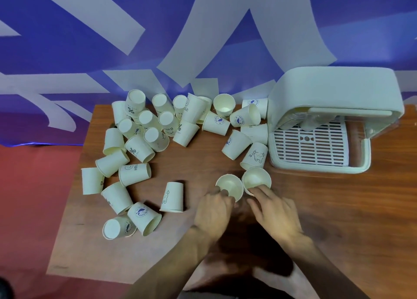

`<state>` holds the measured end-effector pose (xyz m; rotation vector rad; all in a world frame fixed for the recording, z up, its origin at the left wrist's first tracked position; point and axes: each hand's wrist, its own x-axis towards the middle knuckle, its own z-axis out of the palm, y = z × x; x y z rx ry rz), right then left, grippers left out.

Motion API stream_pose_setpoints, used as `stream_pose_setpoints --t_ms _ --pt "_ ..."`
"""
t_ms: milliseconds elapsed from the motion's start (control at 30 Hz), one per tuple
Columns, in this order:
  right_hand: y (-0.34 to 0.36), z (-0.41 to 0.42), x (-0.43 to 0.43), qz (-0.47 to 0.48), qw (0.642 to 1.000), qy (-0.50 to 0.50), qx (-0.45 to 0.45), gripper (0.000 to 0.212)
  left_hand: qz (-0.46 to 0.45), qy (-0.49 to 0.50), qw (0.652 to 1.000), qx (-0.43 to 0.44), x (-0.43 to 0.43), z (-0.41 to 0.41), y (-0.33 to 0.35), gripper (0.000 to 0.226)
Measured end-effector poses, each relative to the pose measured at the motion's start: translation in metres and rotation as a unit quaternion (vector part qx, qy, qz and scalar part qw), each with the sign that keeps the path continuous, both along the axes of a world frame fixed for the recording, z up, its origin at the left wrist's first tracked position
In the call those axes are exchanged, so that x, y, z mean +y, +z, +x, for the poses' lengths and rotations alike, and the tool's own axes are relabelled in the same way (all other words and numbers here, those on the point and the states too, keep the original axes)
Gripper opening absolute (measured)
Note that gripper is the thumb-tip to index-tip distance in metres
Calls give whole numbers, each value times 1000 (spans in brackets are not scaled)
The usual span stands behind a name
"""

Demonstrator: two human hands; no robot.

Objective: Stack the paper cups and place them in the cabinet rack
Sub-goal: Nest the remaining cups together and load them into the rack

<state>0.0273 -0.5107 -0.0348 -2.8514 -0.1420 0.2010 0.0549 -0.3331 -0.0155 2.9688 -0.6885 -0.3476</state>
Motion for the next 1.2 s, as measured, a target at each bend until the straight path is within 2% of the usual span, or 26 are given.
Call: stream_pose_setpoints --t_ms 100,233,367,433,567,700,867,967,1033,1200 --pt "-7 3 -2 -40 999 27 -11 26 6 -13 1000 -6 4 -4 0 28" --pt "1 9 -13 -49 998 13 -32 21 11 -35 998 -43 9 -1 -9 22" --pt "32 0 -40 -8 998 -29 -60 15 -32 -69 992 -96 1 14 -2 16" --pt "53 -7 -60 25 994 -61 -87 14 -84 -73 985 -133 -8 20 17 6" --pt "81 1 -113 64 978 -149 -135 15 -150 -68 973 -164 -47 39 67 2" --pt "66 33 -155 34 978 -150 -142 22 -117 -65 980 -146 -104 70 75 12" --pt "27 65 -180 -2 993 -93 -75 25 -29 -89 990 -110 -157 96 53 20" --pt "10 77 -184 -46 997 -63 -21 27 33 -99 991 -87 -170 105 32 27" --pt "3 80 -186 -38 998 -58 1 28 61 -98 991 -68 -173 107 18 28" --pt "0 78 -187 -44 998 -47 -13 26 66 -86 992 -64 -172 102 1 28"
